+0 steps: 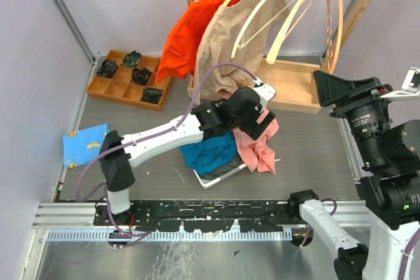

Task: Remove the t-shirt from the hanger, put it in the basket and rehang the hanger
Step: Pick up the T-shirt from the center of the board.

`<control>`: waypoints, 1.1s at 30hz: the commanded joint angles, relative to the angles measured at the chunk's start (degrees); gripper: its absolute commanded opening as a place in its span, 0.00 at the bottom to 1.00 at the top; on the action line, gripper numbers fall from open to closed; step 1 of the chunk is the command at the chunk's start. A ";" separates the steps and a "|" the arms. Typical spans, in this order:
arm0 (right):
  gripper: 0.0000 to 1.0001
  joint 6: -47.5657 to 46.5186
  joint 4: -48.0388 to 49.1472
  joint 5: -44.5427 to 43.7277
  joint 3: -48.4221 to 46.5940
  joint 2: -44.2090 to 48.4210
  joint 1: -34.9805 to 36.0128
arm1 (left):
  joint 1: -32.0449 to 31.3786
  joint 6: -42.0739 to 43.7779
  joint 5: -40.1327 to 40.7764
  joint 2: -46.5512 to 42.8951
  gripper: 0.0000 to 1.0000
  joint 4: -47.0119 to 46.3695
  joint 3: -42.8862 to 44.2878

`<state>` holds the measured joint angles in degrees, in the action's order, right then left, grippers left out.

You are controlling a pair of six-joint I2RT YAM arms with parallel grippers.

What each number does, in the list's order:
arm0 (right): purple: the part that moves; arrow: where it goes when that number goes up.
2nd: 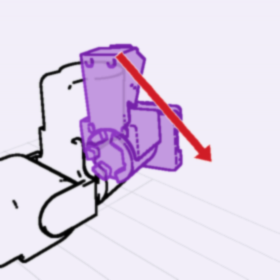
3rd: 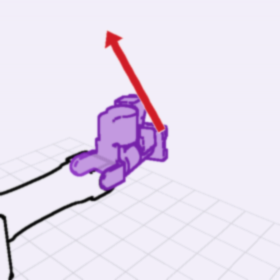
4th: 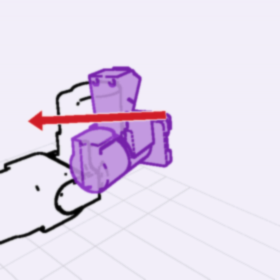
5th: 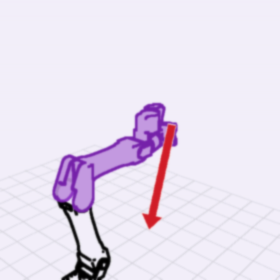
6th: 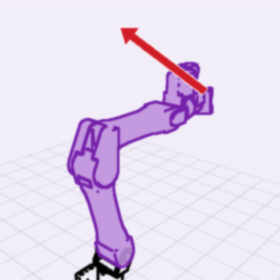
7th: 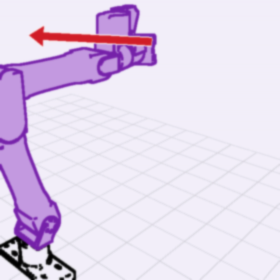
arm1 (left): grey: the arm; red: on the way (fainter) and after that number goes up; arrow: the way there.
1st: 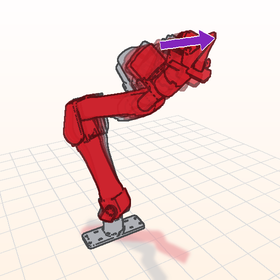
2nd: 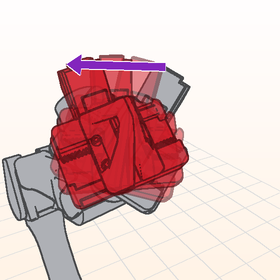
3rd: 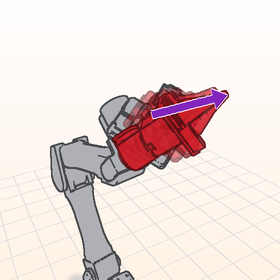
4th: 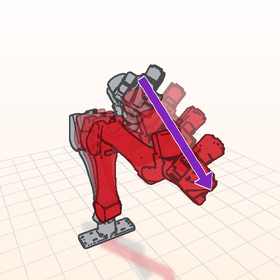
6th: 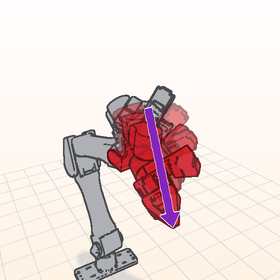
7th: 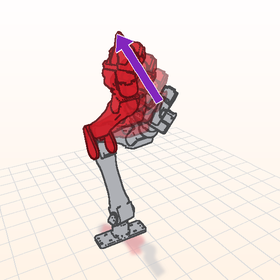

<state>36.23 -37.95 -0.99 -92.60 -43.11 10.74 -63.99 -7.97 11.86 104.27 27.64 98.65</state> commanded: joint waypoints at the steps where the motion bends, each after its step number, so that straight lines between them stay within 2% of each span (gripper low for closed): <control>1: 0.56 -1.03 0.24 -0.74 -2.76 0.58 -0.20 | -0.17 4.75 4.39 5.41 0.98 3.68 6.37; 7: 0.56 -1.44 -1.09 -1.40 -4.52 0.83 -0.25 | -0.20 5.26 2.86 11.72 0.98 8.23 11.96; 25: 0.56 -2.89 -2.63 -0.76 -7.36 -0.11 -0.20 | 1.59 2.32 -1.56 24.16 1.00 10.88 12.50; 33: 0.56 -2.52 -3.98 -0.92 -8.91 -0.87 -0.20 | 2.76 1.81 -2.80 29.48 0.89 12.38 17.35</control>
<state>34.33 -42.46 -1.87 -99.24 -42.63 10.74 -62.11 -5.26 10.83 131.17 37.93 113.58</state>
